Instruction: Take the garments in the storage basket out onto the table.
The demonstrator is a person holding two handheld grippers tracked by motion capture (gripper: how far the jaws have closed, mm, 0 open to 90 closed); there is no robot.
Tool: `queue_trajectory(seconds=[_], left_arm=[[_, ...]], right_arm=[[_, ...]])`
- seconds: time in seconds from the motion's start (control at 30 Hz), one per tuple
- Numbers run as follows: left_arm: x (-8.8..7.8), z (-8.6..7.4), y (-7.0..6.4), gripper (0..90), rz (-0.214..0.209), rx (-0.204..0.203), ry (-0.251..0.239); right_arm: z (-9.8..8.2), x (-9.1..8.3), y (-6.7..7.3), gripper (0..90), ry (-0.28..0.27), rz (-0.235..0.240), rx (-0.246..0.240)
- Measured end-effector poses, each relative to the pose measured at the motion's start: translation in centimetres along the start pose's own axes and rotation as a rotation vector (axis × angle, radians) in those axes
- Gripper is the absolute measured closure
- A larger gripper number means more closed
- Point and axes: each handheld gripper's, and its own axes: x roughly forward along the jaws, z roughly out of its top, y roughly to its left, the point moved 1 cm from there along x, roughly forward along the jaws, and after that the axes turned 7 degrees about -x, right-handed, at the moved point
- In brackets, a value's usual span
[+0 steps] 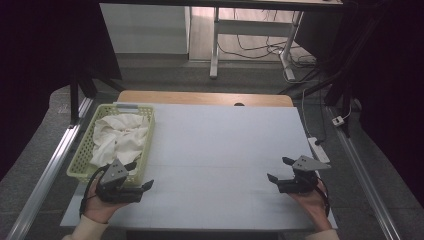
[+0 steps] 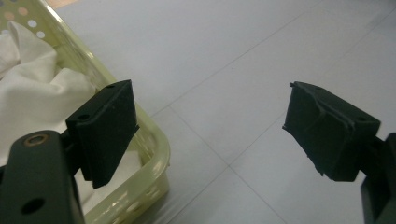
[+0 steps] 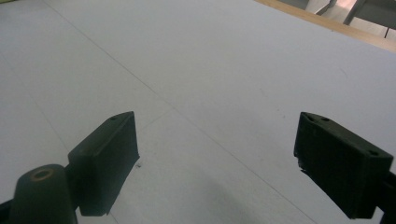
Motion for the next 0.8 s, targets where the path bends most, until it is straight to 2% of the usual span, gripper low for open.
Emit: queue_trajectory(seconds=[0.23, 0.4, 0.53, 0.8], left_arm=[[-0.14, 0.0, 0.09, 17.0, 0.012, -0.003, -0.005], [-0.1, -0.05, 0.21, 17.0, 0.023, -0.006, -0.001], [-0.15, -0.06, 0.35, 17.1, 0.023, -0.009, -0.001], [-0.23, -0.04, 0.34, 17.3, 0.027, -0.008, -0.002]], right_arm=[[-0.07, 0.04, 0.2, 14.6, 0.005, 0.008, -0.006], [-0.17, 0.07, 0.25, 15.0, 0.013, -0.003, -0.014], [-0.22, 0.21, 0.25, 15.5, 0.018, 0.011, -0.015], [-0.2, 0.11, 0.25, 15.4, 0.02, 0.005, -0.016]])
